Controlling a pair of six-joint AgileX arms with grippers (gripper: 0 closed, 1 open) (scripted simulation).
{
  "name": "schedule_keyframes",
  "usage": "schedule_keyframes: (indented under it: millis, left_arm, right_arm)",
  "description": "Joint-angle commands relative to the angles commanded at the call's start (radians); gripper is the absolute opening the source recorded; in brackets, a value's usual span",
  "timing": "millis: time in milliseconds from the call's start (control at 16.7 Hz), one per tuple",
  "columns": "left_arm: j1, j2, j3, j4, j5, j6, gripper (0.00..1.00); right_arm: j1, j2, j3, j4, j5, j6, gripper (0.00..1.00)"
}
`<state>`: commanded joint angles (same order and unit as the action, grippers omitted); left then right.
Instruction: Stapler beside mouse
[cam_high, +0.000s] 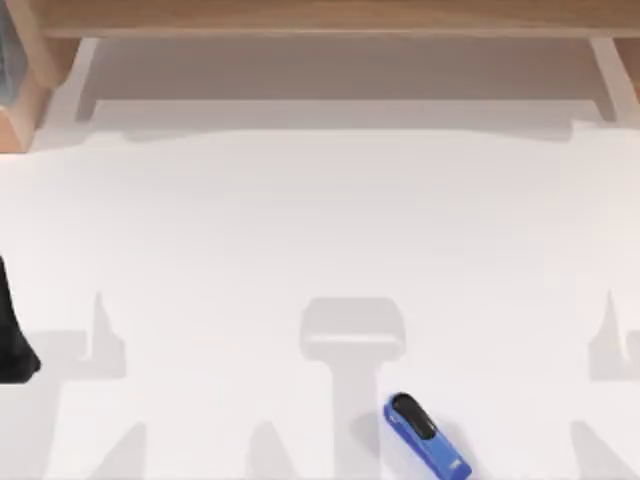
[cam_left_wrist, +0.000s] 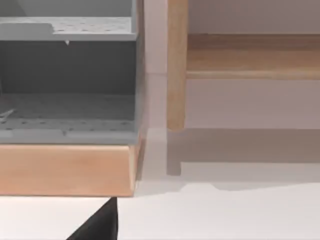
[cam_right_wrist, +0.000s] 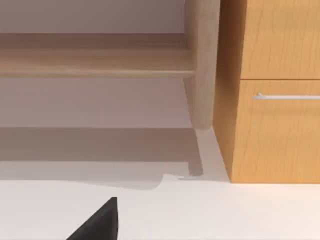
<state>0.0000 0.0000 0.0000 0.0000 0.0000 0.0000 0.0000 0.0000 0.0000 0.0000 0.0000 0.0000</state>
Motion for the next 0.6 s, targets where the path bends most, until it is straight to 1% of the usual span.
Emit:
schedule_keyframes:
  millis: [180,300,420,600]
  left_arm:
    - [0.0,0.0,0.0,0.0,0.0,0.0,1.0]
    - [0.0,0.0,0.0,0.0,0.0,0.0,1.0]
    - [0.0,0.0,0.0,0.0,0.0,0.0,1.0]
    - [0.0,0.0,0.0,0.0,0.0,0.0,1.0]
  right_arm:
    - [0.005,0.01,0.007,-0.007,0.001,0.004,1.0]
    - [0.031,0.062,0.046,-0.04,0.003,0.017,1.0]
    - [0.081,0.156,0.112,-0.094,0.002,0.029,1.0]
    - [0.183,0.371,0.25,-0.206,0.001,0.052,1.0]
